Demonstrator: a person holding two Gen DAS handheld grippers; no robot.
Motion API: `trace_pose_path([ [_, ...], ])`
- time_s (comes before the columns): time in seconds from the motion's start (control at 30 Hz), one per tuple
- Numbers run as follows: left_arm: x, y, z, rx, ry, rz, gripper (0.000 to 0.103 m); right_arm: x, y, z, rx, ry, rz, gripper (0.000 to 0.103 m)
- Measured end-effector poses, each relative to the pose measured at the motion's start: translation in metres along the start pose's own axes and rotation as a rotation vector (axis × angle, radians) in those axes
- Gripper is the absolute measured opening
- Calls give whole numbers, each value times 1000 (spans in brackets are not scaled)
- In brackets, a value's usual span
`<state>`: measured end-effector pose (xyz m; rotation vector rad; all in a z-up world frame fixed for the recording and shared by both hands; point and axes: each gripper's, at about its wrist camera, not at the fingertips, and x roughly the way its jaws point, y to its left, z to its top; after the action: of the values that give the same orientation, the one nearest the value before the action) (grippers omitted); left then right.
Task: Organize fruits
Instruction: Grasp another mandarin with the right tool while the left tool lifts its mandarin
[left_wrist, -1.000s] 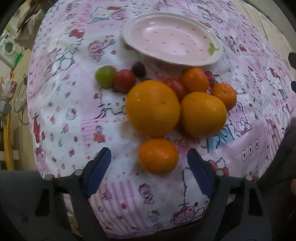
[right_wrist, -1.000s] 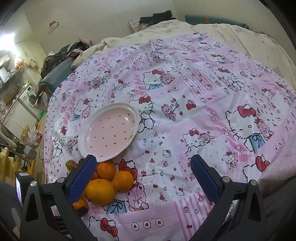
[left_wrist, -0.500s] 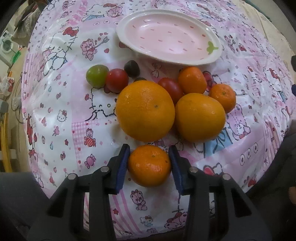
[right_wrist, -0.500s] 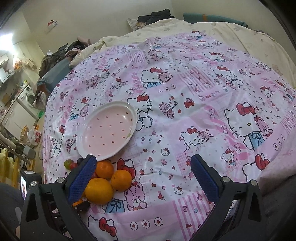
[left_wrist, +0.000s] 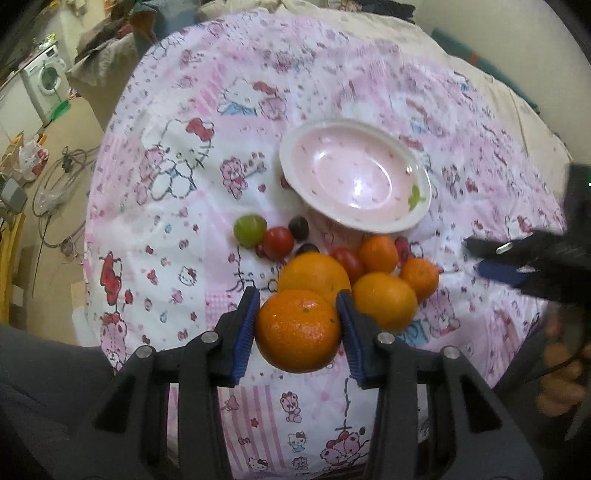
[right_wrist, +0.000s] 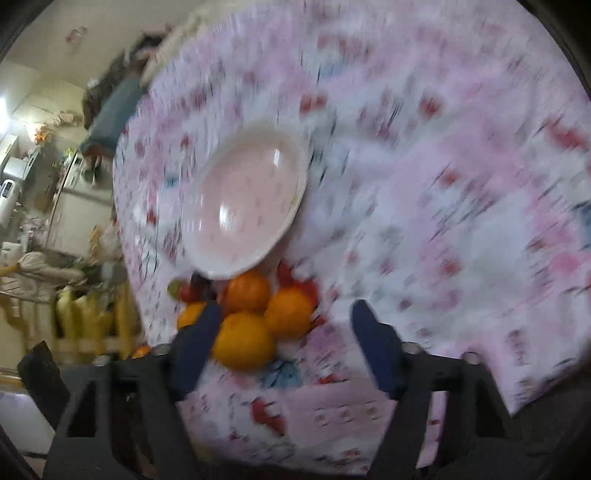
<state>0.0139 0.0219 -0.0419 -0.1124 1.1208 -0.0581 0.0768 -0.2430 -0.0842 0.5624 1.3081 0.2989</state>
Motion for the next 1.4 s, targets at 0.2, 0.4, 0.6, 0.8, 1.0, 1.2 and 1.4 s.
trace_pose_path([
  [0.2, 5, -3, 4, -16, 6, 11, 38, 49, 3, -2, 17, 114, -45, 51],
  [0.4, 1, -1, 4, -55, 13, -36, 38, 62, -1, -5, 2, 143, -66, 46],
  [0.6, -8, -5, 7, -57, -24, -46, 38, 60, -2, -6, -22, 141, -31, 40],
  [0.8, -4, -2, 7, -52, -21, -18, 38, 44, 3, -4, -43, 83, 7, 40],
  [1.0, -3, 4, 10, -73, -19, 7, 38, 22, 1, -2, -33, 15, 42, 40],
  [1.2, -9, -4, 22, -33, -45, 34, 38, -1, -1, 2, -27, -54, 77, 40],
  [1.4, -11, -12, 50, 21, -79, 66, 38, -33, 3, 18, -38, -148, 110, 40],
])
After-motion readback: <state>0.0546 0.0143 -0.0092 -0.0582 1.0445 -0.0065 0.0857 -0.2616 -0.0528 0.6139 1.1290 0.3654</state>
